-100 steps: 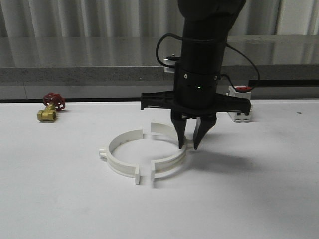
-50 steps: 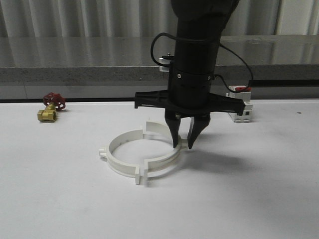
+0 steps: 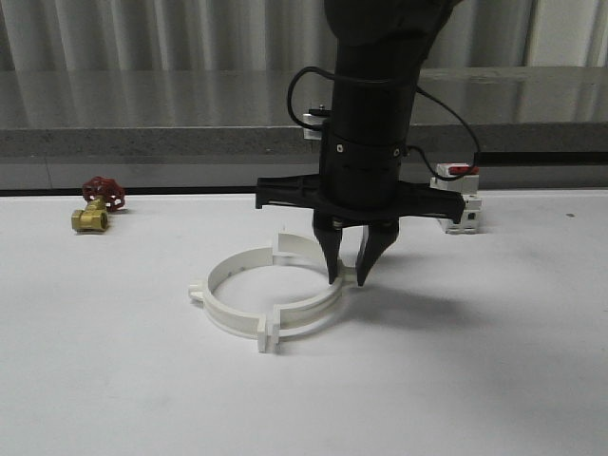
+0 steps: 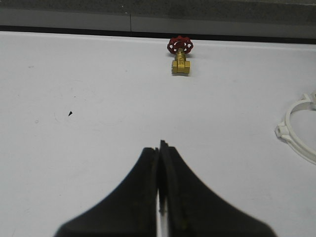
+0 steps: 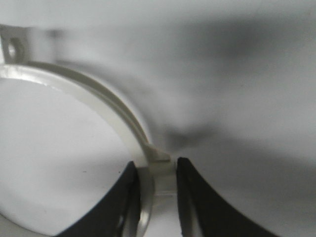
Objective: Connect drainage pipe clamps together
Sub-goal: 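Lower the clamp half so its ends meet the placed half's ends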
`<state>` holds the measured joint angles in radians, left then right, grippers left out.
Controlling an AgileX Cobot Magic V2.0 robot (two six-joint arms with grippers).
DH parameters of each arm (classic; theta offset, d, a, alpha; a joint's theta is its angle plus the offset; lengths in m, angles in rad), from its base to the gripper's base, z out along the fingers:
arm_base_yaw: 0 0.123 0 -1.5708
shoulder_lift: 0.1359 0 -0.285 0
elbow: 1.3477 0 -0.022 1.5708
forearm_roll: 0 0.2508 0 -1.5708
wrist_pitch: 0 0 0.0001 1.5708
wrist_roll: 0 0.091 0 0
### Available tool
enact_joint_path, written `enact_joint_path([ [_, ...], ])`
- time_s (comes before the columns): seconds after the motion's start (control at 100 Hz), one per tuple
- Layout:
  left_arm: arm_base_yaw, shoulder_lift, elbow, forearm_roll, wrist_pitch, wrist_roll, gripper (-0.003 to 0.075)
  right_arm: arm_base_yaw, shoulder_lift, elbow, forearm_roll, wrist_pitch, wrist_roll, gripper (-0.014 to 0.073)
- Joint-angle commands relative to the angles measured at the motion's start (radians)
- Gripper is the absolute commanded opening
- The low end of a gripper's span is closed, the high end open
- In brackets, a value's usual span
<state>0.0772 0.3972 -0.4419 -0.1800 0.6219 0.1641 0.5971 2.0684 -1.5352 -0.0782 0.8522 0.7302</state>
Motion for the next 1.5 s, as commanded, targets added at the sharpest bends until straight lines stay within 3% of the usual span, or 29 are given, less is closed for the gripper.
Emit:
enact_joint_path([
  [0.0,-0.003,0.007,-0.028,-0.021,-0.068,-0.002,-0.0021,-0.001,-0.051,-0.031,-0.012,-0.026,0.001,0.0143],
  [1.49,-0.003,0.007,-0.028,-0.021,-0.068,-0.002,-0.0021,0.001,-0.009,-0.033,0.048,-0.037,0.002,0.0155],
])
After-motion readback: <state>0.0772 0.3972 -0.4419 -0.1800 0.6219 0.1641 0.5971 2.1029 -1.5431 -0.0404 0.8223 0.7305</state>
